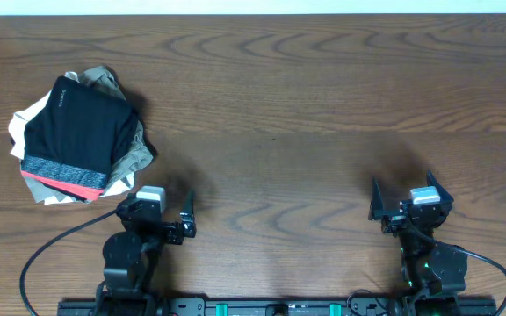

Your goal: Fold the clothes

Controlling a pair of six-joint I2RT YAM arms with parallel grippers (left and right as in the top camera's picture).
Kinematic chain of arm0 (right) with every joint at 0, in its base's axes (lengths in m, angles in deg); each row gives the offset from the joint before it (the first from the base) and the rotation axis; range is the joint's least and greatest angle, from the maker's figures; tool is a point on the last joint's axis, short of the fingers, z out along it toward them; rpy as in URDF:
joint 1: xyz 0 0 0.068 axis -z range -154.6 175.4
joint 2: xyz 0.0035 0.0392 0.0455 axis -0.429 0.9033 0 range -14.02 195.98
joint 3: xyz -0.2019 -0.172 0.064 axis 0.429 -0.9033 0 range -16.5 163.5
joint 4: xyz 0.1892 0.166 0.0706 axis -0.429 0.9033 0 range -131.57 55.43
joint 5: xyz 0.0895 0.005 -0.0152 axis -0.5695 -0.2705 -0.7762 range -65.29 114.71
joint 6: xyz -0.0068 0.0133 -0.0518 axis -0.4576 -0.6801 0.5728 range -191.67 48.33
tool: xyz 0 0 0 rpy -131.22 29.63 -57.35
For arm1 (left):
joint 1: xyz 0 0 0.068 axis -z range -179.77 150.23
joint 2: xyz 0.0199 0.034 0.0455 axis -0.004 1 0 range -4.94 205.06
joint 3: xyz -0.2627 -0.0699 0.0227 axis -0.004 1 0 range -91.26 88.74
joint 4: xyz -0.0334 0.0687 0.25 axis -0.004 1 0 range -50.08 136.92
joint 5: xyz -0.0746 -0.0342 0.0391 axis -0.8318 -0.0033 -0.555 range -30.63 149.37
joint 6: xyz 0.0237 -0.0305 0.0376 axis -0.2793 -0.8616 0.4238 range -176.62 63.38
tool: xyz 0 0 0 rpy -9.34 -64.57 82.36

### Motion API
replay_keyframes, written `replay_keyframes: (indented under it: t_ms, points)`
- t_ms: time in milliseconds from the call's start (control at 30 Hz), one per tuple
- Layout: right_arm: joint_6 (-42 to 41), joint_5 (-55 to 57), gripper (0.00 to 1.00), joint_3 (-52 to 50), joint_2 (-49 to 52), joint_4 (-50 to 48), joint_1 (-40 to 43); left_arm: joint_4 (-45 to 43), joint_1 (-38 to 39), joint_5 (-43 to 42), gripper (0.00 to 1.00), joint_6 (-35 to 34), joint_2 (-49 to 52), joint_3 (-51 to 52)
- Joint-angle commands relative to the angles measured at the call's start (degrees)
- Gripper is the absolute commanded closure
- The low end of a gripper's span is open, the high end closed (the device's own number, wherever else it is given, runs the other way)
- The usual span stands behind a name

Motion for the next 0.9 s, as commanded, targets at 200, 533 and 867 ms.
replay_keyframes:
  t_ms: [200, 533, 867]
  points:
    - [-1.0, -0.2, 0.01, -0.3, -0.2, 0.0, 0.3, -9.7, -3.5, 8.3, 0.02, 2.2, -5.3, 5.4]
    - [-1.0, -0.2, 0.01, -0.3, -0.2, 0.0, 0.3, -10.4, -3.7, 9.2, 0.02, 3.1, -5.3, 5.8]
    - [-1.0, -0.2, 0.01, -0.3, -0.2, 0.0, 0.3, -10.4, -3.7, 9.2, 0.02, 3.1, -5.1, 5.8]
